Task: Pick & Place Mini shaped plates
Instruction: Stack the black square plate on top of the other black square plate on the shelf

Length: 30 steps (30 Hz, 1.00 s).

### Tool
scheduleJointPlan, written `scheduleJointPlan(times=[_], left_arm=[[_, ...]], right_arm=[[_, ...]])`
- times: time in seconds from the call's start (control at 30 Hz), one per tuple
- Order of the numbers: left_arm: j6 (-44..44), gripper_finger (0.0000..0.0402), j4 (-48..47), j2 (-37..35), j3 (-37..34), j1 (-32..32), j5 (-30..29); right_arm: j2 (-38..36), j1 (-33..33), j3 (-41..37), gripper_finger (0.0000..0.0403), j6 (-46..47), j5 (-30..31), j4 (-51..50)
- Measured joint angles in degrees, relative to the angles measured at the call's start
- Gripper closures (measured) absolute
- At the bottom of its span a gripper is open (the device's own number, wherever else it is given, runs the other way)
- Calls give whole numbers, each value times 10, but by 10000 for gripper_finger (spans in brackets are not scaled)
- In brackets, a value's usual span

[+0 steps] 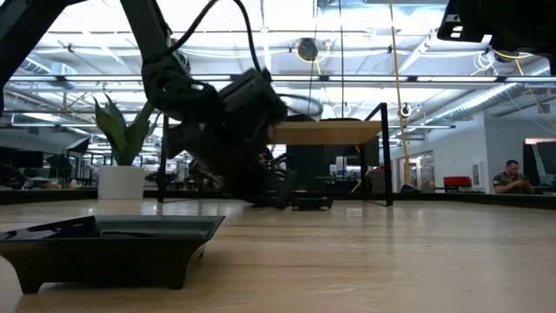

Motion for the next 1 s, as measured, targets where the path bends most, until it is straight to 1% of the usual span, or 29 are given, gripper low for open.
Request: scheduleJointPlan(times=[0.1, 0.17, 0.23, 0.37, 0.5, 0.6, 0.63, 0.7, 0.77, 0.8, 0.83, 0.9, 0.93, 1.0], left_arm=[[110, 392, 71, 0, 0, -5, 89], [178, 392, 120, 0, -1, -6, 161], [222, 398, 162, 1, -2, -4, 236], [247, 393, 218, 2, -2, -4, 381], [248, 395, 246, 3, -2, -8, 476], [246, 398, 267, 3, -2, -15, 562], [246, 396, 272, 0, -3, -19, 577], [252, 396, 276, -14, -3, -30, 581], [276, 398, 281, -34, -3, -40, 567], [291, 398, 280, -47, -3, -45, 555], [307, 397, 275, -62, -3, -51, 539], [337, 394, 269, -94, -3, -63, 501], [356, 394, 254, -115, -3, -70, 478], [397, 396, 233, -156, -2, -84, 435]], right_arm=[[0, 0, 0, 310, 0, 0, -2], [0, 0, 0, 310, 0, 0, -2], [0, 0, 0, 310, 0, 0, -2], [0, 0, 0, 310, 0, 0, -2], [0, 0, 0, 310, 0, 1, -2], [0, 0, 0, 310, 2, 2, -3], [0, 0, 0, 310, 3, 2, -3], [3, 0, 0, 310, 6, 3, -3], [8, 0, 0, 310, 15, 24, -2], [15, 0, 0, 310, 20, 44, 1], [23, 0, 0, 309, 28, 74, 9], [48, 0, 0, 306, 55, 153, 30], [64, 0, 1, 303, 72, 197, 40], [107, 0, 1, 293, 106, 266, 55]])
